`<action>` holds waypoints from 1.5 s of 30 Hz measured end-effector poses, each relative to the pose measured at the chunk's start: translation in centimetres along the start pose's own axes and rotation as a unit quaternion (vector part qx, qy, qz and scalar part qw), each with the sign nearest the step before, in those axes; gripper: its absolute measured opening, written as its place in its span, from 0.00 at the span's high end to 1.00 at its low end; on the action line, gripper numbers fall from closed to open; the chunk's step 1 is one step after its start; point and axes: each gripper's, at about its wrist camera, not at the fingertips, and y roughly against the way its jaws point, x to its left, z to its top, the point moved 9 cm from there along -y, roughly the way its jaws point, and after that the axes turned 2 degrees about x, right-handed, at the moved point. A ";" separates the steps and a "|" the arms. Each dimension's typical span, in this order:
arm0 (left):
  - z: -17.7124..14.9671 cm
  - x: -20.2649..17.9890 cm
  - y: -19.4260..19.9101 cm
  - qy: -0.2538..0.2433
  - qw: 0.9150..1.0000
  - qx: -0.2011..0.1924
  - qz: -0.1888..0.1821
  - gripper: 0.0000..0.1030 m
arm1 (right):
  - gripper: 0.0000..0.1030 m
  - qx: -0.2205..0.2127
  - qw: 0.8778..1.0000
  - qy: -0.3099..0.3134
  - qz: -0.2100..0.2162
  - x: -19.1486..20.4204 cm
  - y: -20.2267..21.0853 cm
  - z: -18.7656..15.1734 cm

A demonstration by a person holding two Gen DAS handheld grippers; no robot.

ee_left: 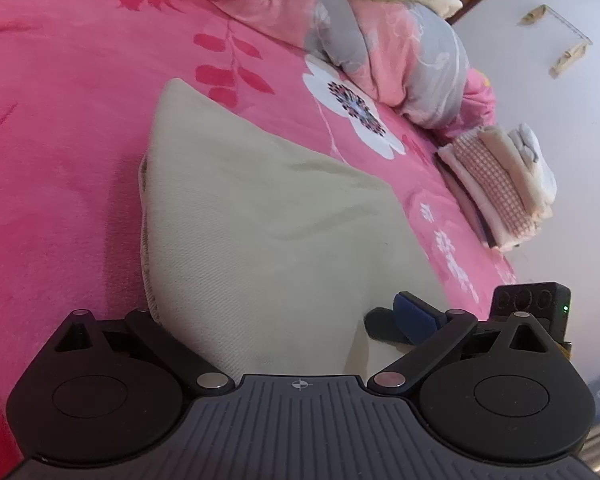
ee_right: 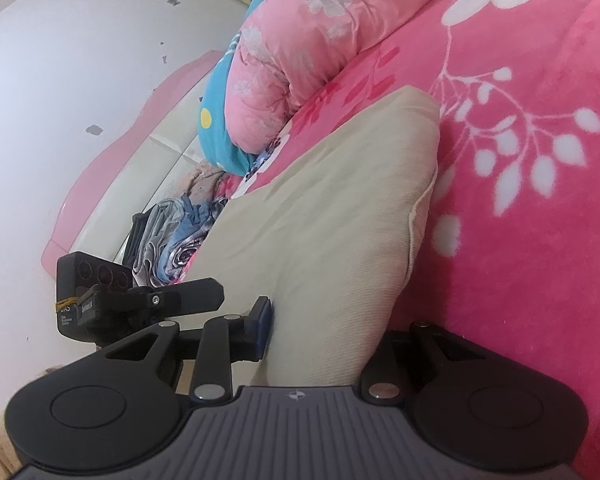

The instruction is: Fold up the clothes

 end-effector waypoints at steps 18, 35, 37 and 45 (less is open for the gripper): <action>0.0 0.0 0.1 0.006 1.000 0.003 -0.015 0.03 | 0.75 -0.002 1.000 -0.003 -0.006 -0.1 0.1 -0.1; -0.2 -6.0 -1.2 0.026 0.997 0.044 -0.061 0.04 | 0.75 -0.054 0.998 0.020 -0.002 0.8 5.3 1.3; -0.4 -7.5 -2.1 0.026 0.996 0.055 -0.072 0.04 | 0.75 -0.063 0.998 0.029 -0.014 0.7 6.8 1.4; -1.2 -13.2 -5.0 -0.026 0.988 0.087 -0.125 0.04 | 0.75 -0.104 0.991 0.019 -0.078 -0.2 13.5 1.4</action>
